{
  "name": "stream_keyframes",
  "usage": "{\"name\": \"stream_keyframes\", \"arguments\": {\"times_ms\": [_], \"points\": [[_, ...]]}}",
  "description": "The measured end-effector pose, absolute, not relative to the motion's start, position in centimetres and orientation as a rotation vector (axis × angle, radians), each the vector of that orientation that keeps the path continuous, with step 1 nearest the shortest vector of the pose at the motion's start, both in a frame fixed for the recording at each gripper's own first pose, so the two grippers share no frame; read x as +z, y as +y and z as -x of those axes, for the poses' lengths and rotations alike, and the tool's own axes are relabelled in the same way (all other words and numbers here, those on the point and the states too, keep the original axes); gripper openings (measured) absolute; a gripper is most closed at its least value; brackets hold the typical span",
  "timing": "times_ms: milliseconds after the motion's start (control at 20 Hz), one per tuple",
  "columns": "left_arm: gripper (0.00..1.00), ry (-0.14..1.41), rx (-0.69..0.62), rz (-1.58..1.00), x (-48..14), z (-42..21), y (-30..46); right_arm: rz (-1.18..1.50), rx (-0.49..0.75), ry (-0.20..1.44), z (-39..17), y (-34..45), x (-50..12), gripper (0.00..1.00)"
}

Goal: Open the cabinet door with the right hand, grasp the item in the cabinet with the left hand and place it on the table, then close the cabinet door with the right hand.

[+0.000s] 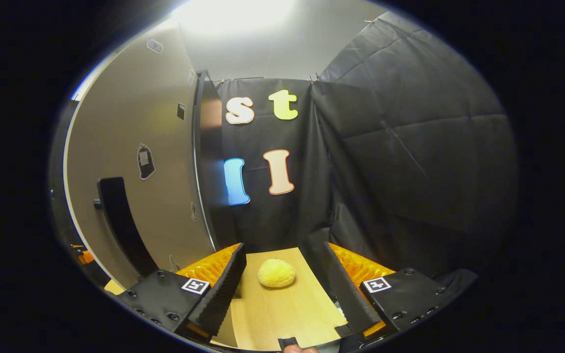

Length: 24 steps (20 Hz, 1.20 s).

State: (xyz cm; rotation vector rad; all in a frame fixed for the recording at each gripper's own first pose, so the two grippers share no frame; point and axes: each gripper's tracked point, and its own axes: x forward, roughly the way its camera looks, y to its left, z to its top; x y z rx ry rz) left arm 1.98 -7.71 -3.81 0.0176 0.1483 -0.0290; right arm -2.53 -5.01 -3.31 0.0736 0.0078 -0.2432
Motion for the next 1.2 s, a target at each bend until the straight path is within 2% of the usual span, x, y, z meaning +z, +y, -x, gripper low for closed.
{"name": "stream_keyframes", "arguments": {"times_ms": [150,350,400,450,650,700,750,950,1200], "points": [[0.96,0.174,-0.046,-0.027,-1.6,-3.6,-7.8,-0.058,-0.223,-0.027,2.9,-3.9,-1.6,0.98],[0.94,0.127,-0.066,-0.004,0.7,-5.6,-7.0,-0.112,-0.194,-0.057,3.1,-1.9,-0.6,0.98],[0.94,0.116,-0.061,0.003,0.8,-5.8,-6.5,-0.134,-0.177,-0.058,3.1,-1.1,-0.5,0.93],[0.94,0.118,-0.055,0.014,0.7,-6.0,-6.1,-0.142,-0.166,-0.052,2.9,-0.5,-0.6,0.98],[0.94,0.108,-0.057,0.034,0.2,-6.4,-4.8,-0.142,-0.175,-0.045,3.0,0.6,-0.5,0.97],[0.94,0.113,-0.062,0.037,-0.3,-6.4,-4.5,-0.155,-0.186,-0.035,3.0,0.5,-0.6,0.89],[0.94,0.118,-0.064,0.043,-0.6,-6.4,-4.1,-0.166,-0.197,-0.033,3.1,0.6,-0.7,0.96],[0.98,0.132,-0.069,0.044,-1.8,-6.8,-2.2,-0.112,-0.195,-0.063,3.0,2.8,-0.1,0.95],[0.94,0.118,-0.077,0.009,-1.7,-7.1,0.0,-0.153,-0.079,-0.066,2.5,9.2,-0.5,0.96]]}}
